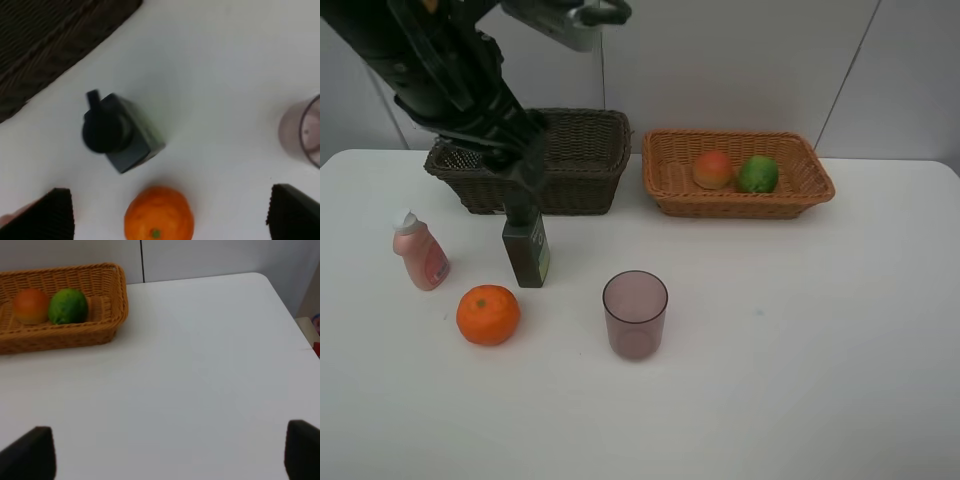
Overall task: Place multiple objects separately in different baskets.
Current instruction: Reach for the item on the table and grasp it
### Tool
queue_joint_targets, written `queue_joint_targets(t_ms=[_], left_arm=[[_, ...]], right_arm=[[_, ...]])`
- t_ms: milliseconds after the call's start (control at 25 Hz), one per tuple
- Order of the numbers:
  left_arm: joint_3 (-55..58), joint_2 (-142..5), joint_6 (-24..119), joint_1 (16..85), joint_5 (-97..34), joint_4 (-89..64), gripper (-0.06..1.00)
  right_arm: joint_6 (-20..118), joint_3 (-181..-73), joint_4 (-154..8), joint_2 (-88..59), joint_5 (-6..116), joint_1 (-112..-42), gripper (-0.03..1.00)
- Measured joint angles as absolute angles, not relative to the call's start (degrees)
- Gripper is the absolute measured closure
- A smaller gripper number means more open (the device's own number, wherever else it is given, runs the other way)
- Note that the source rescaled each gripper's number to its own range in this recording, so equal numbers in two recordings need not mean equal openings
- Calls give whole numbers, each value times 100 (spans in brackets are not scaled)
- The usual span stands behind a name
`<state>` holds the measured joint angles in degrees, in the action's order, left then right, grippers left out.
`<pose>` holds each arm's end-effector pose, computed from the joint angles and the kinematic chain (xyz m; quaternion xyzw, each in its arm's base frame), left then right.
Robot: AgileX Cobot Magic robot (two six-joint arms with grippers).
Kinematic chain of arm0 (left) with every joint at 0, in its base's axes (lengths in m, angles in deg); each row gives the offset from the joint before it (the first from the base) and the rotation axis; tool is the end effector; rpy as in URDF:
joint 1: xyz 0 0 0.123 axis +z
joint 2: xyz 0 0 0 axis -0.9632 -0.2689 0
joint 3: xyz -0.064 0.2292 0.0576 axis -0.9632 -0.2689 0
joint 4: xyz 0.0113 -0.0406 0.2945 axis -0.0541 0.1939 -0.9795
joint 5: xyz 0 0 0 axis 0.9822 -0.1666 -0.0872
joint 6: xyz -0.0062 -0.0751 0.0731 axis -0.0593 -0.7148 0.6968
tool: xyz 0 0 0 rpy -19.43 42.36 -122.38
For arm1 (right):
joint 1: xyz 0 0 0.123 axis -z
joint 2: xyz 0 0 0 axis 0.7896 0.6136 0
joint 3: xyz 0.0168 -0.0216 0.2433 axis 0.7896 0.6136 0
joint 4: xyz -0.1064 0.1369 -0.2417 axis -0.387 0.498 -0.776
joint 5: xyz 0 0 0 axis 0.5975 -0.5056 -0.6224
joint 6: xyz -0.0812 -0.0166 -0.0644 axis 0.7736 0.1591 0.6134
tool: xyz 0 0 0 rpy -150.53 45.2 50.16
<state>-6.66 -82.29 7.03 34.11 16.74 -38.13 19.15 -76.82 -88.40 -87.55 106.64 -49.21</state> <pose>0.2932 -0.2252 0.2386 0.3271 0.9094 -0.0024 0.2567 0.0837 -0.0166 0.3022 0.0752 0.8404 -0.0489 0.5344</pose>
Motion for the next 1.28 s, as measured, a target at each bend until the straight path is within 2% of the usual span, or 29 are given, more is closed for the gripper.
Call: queue_joint_targets(t_ms=[440, 1280], left_arm=[[171, -9849, 1358, 2545, 1650, -3438, -6], [171, -11035, 1814, 2616, 1294, -3411, -6]], right_arm=[[1915, -7682, -8840, -8755, 10664, -4921, -1], [1915, -7682, -8840, -8755, 10664, -4921, -1]])
